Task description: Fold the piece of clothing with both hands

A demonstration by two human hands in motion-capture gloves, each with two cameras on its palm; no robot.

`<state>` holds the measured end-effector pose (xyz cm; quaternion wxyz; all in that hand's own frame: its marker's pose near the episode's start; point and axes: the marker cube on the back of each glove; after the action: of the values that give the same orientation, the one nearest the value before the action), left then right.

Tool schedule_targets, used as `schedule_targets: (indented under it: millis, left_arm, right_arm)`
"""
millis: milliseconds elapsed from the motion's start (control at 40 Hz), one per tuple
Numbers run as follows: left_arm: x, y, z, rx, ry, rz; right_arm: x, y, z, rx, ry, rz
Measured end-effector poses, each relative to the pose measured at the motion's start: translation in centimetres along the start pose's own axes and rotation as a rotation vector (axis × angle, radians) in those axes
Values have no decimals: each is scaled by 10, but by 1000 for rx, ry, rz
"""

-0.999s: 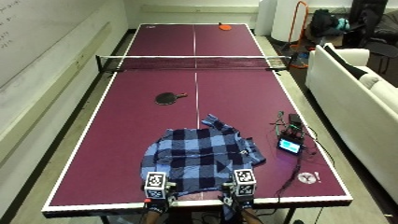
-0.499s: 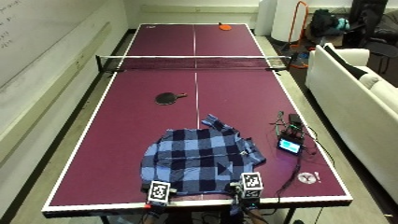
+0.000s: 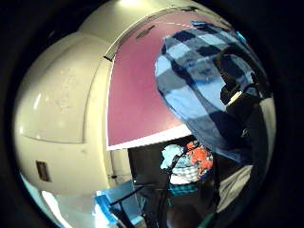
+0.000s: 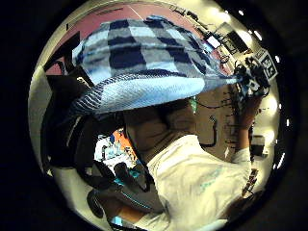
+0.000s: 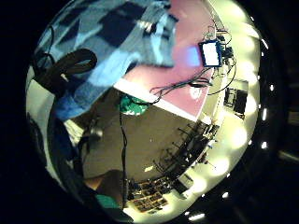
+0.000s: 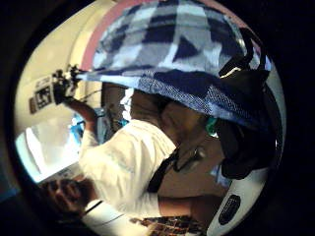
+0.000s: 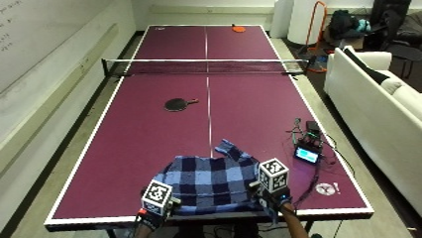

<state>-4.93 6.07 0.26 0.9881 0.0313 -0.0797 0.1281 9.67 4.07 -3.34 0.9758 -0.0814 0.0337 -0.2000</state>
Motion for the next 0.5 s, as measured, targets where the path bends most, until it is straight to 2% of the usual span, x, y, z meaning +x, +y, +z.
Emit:
schedule_targets:
  millis: [75, 125, 200, 300, 375, 424, 499]
  left_arm:
    - [-12, -23, -20, 27, -46, -66]
    - [-22, -47, -33, 52, -91, -145]
    - [-36, -83, -39, 94, -155, -257]
    - [-51, -141, -13, 103, -179, -366]
    - [-56, -177, 17, 67, -136, -391]
    - [-55, -184, 20, 37, -130, -393]
    - [-53, -174, -1, -12, -178, -406]
  right_arm:
    - [5, -27, -42, 99, -19, 32]
    - [12, -63, -62, 188, -22, 61]
    - [22, -118, -72, 266, -8, 100]
    - [26, -175, -94, 336, 114, 198]
    - [25, -208, -97, 308, 183, 310]
    - [24, -217, -99, 280, 212, 371]
    - [29, -234, -104, 324, 252, 385]
